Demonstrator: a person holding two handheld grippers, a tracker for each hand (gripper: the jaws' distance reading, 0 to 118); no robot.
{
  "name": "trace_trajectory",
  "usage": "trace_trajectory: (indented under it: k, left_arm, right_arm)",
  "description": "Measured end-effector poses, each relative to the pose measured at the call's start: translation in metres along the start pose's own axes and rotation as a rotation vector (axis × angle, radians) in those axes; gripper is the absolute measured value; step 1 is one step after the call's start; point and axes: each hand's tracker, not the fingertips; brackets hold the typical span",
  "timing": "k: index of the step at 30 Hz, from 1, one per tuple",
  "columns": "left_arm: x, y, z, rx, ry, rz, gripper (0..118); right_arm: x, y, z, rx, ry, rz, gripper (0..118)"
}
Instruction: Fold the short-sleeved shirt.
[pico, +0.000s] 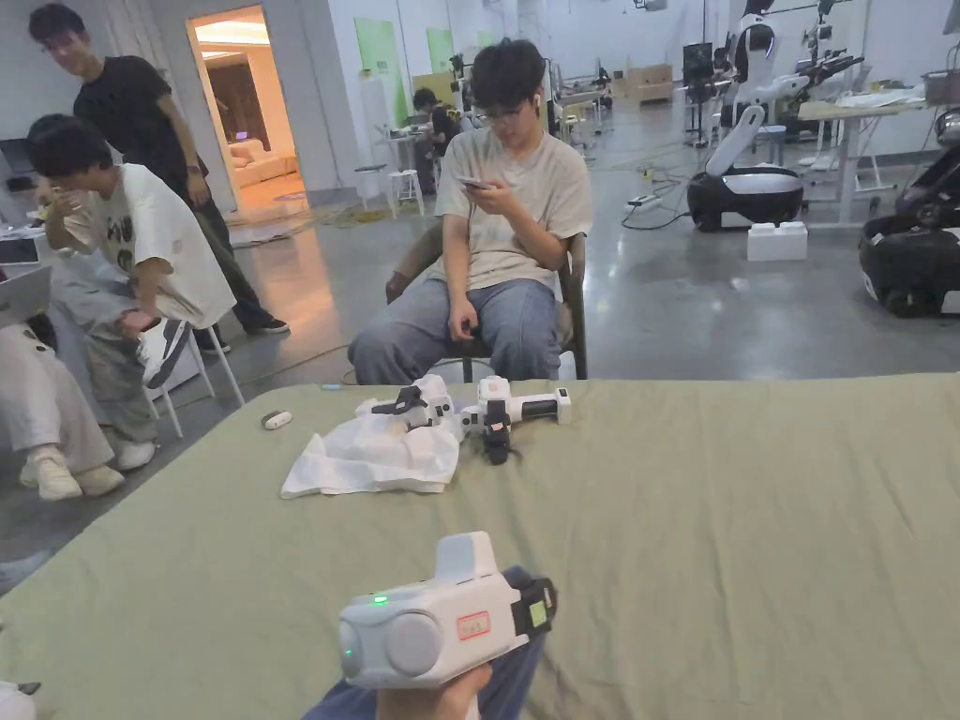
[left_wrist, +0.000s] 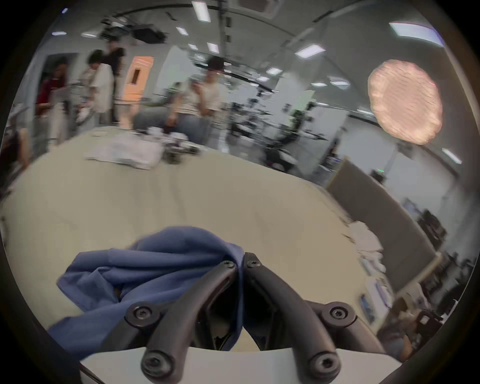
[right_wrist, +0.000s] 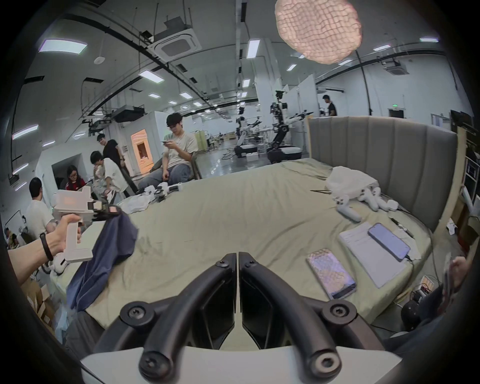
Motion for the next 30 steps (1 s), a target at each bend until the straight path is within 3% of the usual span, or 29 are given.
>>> trace_trajectory:
  k: [5,9,13,15,17,18,19,20,26,30]
  left_arm:
    - [0.137,-0.075,-0.066,-0.195,-0.284,-0.177,0]
    - [0.210,-0.160,-0.076,-0.341,-0.449,-0.245,0]
    - [0.235,-0.230,-0.072,-0.469,-0.467,-0.220,0]
    - [0.232,-0.249,-0.068,-0.455,-0.427,-0.294,20]
    - [0.220,-0.248,-0.063,-0.445,-0.435,-0.263,32]
    - [0.213,-0.243,-0.059,-0.451,-0.437,-0.234,47]
    - [0.209,-0.233,-0.051,-0.429,-0.429,-0.228,71]
    - [0.204,-0.218,-0.038,-0.356,-0.415,-0.250,84]
    - [0.163,-0.098,0.081,0.034,-0.289,-0.425,83]
    - [0.143,-0.062,0.180,0.294,-0.162,-0.432,83]
  right_arm:
    - [0.036,-0.009,0.024,0.000,-0.132,-0.038,0]
    - [0.046,-0.015,0.042,-0.028,-0.262,0.051,0]
    - [0.046,-0.022,0.048,-0.061,-0.260,0.055,0]
    - [0.043,-0.026,0.049,-0.075,-0.244,0.053,0]
    - [0.036,-0.027,0.045,-0.079,-0.224,0.061,0]
    - [0.033,-0.026,0.043,-0.078,-0.209,0.060,0]
    - [0.029,-0.025,0.040,-0.077,-0.190,0.058,0]
    - [0.025,-0.022,0.036,-0.063,-0.159,0.055,0]
    - [-0.007,0.010,0.020,0.058,0.004,0.063,0]
    - [-0.030,0.030,0.015,0.138,0.086,0.094,0]
